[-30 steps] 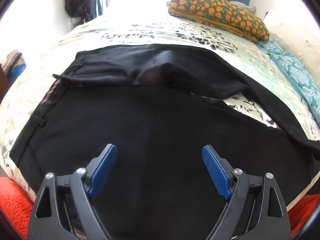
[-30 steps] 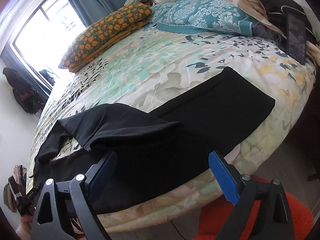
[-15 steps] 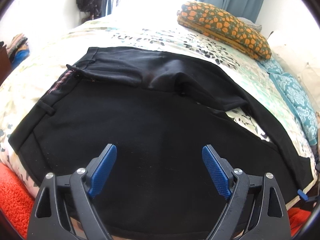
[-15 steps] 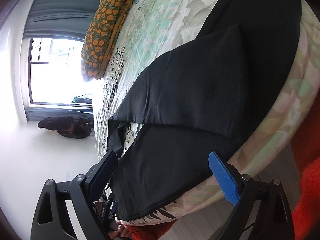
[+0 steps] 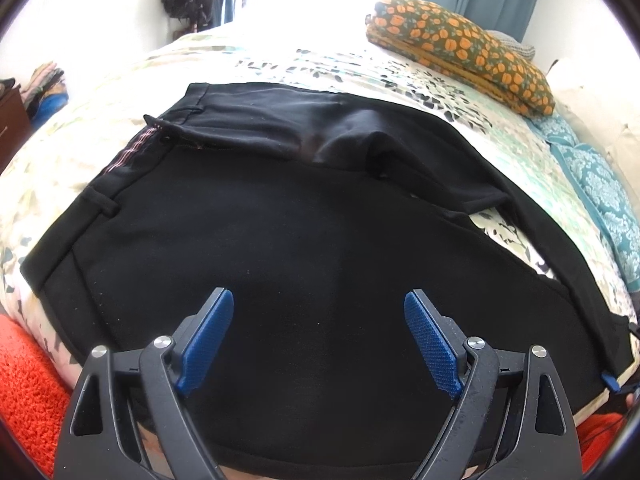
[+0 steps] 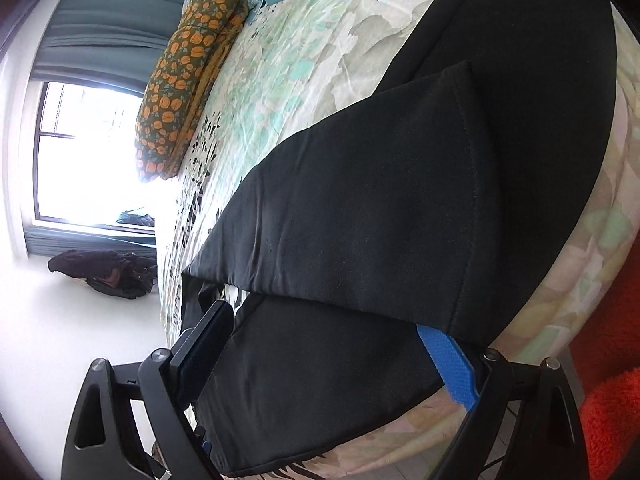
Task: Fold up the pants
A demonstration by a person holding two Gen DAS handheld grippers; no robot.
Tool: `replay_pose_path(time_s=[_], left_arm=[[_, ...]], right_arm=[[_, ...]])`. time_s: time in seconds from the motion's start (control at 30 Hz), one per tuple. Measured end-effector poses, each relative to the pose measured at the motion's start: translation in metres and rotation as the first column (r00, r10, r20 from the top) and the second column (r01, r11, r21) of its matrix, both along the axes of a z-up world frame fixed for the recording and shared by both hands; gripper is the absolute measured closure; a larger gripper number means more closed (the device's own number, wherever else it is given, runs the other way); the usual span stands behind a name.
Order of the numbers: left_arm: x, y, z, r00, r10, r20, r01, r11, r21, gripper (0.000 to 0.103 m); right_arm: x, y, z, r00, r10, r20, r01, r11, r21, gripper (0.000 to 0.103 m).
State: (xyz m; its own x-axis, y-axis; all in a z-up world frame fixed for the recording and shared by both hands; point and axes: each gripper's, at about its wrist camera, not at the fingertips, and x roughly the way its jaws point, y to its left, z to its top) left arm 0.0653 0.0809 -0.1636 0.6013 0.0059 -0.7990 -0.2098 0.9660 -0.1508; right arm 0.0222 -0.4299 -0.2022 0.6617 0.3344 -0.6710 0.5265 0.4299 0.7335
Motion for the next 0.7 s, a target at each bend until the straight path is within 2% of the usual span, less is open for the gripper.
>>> replay_pose_path(time_s=[0.1, 0.17, 0.23, 0.33, 0.4, 0.43, 0.47, 0.5, 0.6, 0.7], left_arm=[[0.0, -0.006, 0.0, 1.0, -0.019, -0.002, 0.019, 1.0, 0.021, 0.014], [0.0, -0.008, 0.0, 1.0, -0.027, -0.005, 0.027, 0.999, 0.027, 0.014], [-0.001, -0.009, 0.001, 0.999, -0.033, -0.001, 0.033, 0.999, 0.028, 0.014], [-0.001, -0.01, 0.0, 0.999, -0.038, -0.003, 0.039, 0.999, 0.032, 0.014], [0.0, -0.011, -0.002, 0.999, -0.041, -0.01, 0.041, 0.999, 0.03, 0.014], [0.0, -0.011, -0.003, 0.999, -0.041, -0.013, 0.042, 0.999, 0.028, 0.014], [0.001, -0.012, -0.003, 0.999, -0.042, -0.015, 0.043, 0.999, 0.026, 0.014], [0.001, -0.013, -0.003, 0.999, -0.044, -0.017, 0.044, 0.999, 0.025, 0.014], [0.006, -0.016, -0.002, 0.998, -0.059, -0.037, 0.059, 0.998, 0.019, 0.014], [0.023, -0.02, 0.005, 0.993, -0.089, -0.079, 0.089, 0.996, -0.007, 0.014]], right_arm=[[-0.008, -0.007, 0.001, 0.998, -0.049, 0.03, 0.05, 0.999, -0.008, 0.013], [-0.012, -0.013, 0.0, 0.996, -0.08, 0.039, 0.08, 0.997, 0.004, 0.021], [-0.016, -0.02, -0.001, 0.993, -0.106, 0.048, 0.105, 0.994, 0.026, 0.023], [-0.019, -0.027, -0.003, 0.991, -0.126, 0.041, 0.125, 0.992, 0.026, 0.026], [-0.017, -0.029, -0.004, 0.993, -0.117, 0.033, 0.117, 0.993, 0.015, 0.033], [-0.016, -0.03, -0.004, 0.994, -0.102, 0.028, 0.102, 0.995, 0.003, 0.044], [-0.014, -0.029, -0.004, 0.996, -0.086, 0.024, 0.086, 0.996, -0.014, 0.069], [-0.013, -0.029, -0.004, 0.997, -0.073, 0.023, 0.074, 0.997, -0.035, 0.087], [-0.013, -0.029, 0.013, 0.997, -0.038, 0.075, 0.046, 0.993, -0.108, 0.09], [-0.007, -0.023, 0.058, 0.983, 0.065, 0.169, -0.026, 0.975, -0.223, 0.09]])
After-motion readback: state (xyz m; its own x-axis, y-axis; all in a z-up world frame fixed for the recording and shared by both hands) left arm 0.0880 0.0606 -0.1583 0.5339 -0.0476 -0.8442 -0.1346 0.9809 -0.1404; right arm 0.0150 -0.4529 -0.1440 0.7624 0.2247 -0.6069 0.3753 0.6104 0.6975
